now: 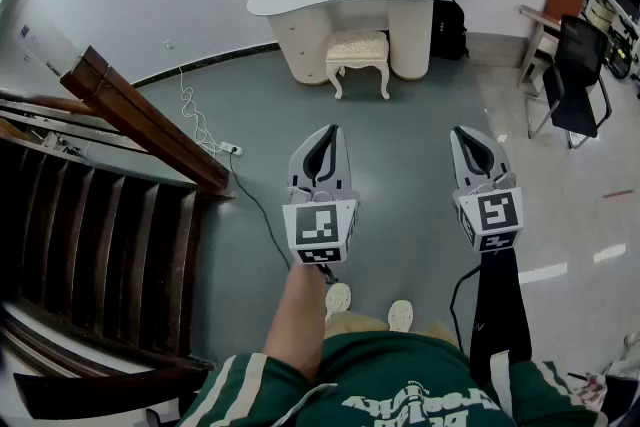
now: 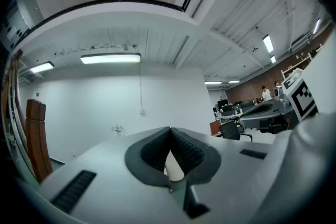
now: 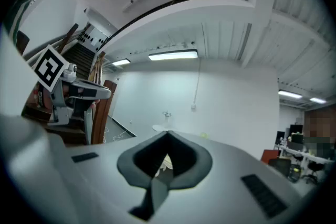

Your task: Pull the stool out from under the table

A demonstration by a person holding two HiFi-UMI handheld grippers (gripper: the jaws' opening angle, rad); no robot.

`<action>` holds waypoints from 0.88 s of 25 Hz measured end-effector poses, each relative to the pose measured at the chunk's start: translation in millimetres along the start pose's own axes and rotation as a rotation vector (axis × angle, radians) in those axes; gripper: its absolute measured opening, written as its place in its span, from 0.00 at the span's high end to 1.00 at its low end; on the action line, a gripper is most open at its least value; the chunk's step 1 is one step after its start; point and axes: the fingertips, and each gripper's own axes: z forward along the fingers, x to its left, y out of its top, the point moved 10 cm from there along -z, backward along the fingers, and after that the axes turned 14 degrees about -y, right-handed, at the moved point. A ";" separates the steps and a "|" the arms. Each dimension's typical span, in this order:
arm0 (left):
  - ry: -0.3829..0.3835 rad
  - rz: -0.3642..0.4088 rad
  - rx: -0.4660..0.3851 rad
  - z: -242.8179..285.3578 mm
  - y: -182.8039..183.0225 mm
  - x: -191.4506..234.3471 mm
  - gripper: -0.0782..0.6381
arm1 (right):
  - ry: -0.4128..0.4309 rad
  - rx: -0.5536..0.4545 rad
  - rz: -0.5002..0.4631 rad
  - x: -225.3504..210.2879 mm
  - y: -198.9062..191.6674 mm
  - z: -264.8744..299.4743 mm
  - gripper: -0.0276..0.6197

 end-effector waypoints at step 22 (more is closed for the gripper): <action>-0.135 0.049 0.065 23.0 3.1 -45.2 0.41 | 0.092 -0.082 0.224 -38.6 -22.5 5.3 0.15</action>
